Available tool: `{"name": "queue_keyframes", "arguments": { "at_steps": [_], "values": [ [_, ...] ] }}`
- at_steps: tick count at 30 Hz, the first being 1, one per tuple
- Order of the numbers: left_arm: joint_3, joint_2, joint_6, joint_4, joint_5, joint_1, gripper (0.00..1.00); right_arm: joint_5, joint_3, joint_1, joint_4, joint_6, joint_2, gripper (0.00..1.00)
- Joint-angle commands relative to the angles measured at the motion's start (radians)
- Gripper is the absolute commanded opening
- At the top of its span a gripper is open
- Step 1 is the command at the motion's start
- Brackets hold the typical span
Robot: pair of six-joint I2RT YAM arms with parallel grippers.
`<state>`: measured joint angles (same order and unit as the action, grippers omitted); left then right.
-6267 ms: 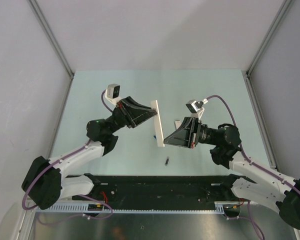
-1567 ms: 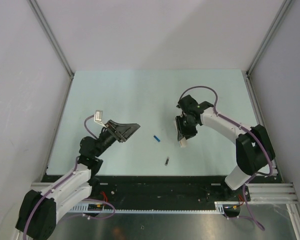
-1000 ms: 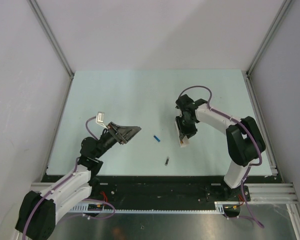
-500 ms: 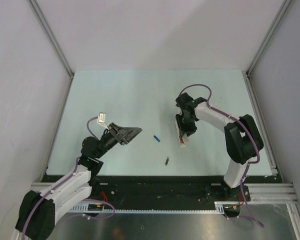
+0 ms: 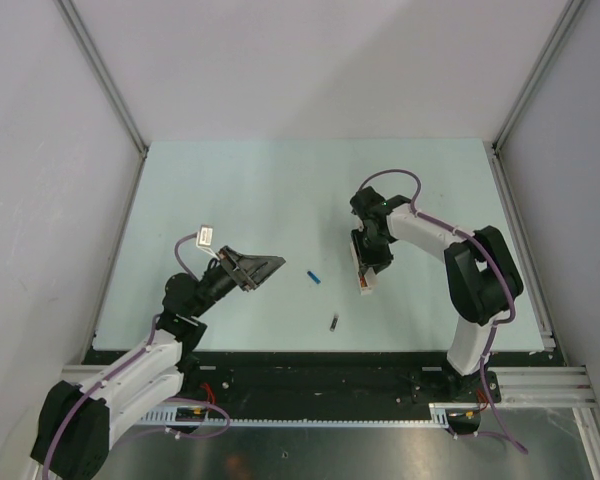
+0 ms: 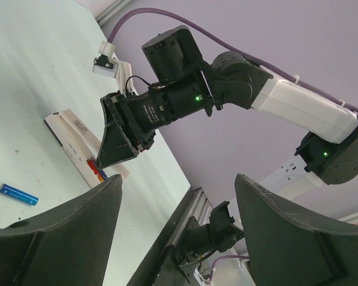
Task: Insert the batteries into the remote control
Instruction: Place the battery cover on the remote control.
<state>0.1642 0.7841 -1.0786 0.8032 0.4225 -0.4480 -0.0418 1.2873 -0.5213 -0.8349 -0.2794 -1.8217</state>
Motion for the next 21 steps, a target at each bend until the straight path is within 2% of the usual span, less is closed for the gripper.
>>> {"name": "queue_keyframes", "arguments": {
  "at_steps": [1, 21],
  "values": [
    [-0.002, -0.016, 0.026, 0.01, -0.001, -0.008, 0.8, 0.007, 0.038, 0.006, 0.025, -0.017, -0.002, 0.14],
    [-0.005, -0.019, 0.028, 0.005, 0.001, -0.006, 0.8, -0.015, 0.033, 0.006, 0.059, -0.06, -0.013, 0.2]
  ]
}}
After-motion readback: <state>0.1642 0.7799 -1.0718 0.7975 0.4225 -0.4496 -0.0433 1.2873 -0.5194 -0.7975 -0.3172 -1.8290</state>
